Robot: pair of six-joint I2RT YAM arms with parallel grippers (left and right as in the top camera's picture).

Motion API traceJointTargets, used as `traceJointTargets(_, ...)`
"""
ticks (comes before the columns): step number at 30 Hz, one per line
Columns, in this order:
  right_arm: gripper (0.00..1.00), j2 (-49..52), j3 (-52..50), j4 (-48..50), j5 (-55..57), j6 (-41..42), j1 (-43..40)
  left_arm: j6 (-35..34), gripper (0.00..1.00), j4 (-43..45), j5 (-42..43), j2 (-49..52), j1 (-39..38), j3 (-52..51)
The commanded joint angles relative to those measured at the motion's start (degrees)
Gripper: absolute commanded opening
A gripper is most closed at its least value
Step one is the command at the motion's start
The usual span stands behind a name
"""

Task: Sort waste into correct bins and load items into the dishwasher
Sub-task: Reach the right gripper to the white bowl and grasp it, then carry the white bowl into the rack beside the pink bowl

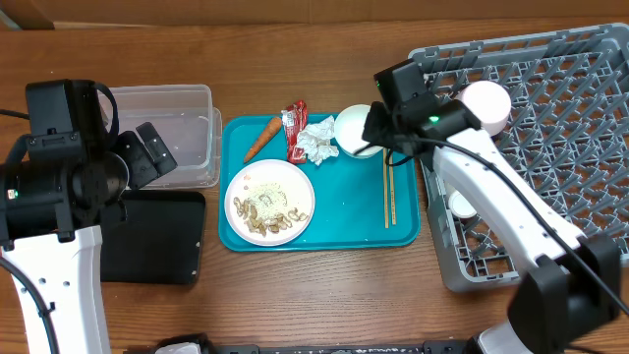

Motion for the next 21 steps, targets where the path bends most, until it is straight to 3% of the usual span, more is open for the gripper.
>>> traceJointTargets(1,0.45,5.77,-1.36,0.72,-5.31,14.51,-0.09,-0.79,1.00,0.20,-0.13,0.17,0.26,0.57)
traceJointTargets(15,0.45,17.09,-1.33,3.85,-5.60,23.32,-0.17,-0.81,1.00,0.20,-0.13,0.17,0.26,0.57)
traceJointTargets(16,0.41,17.09,-1.33,3.96,-5.55,23.32,-0.17,-0.81,1.00,0.20,-0.13,0.17,0.26,0.57)
traceJointTargets(19,0.16,16.70,-1.18,4.76,-5.64,22.53,-0.17,-0.79,1.00,0.20,-0.13,0.17,0.26,0.57)
traceJointTargets(21,0.07,15.85,-0.85,4.50,-5.79,20.11,-0.17,-0.79,1.00,0.20,-0.13,0.17,0.26,0.57)
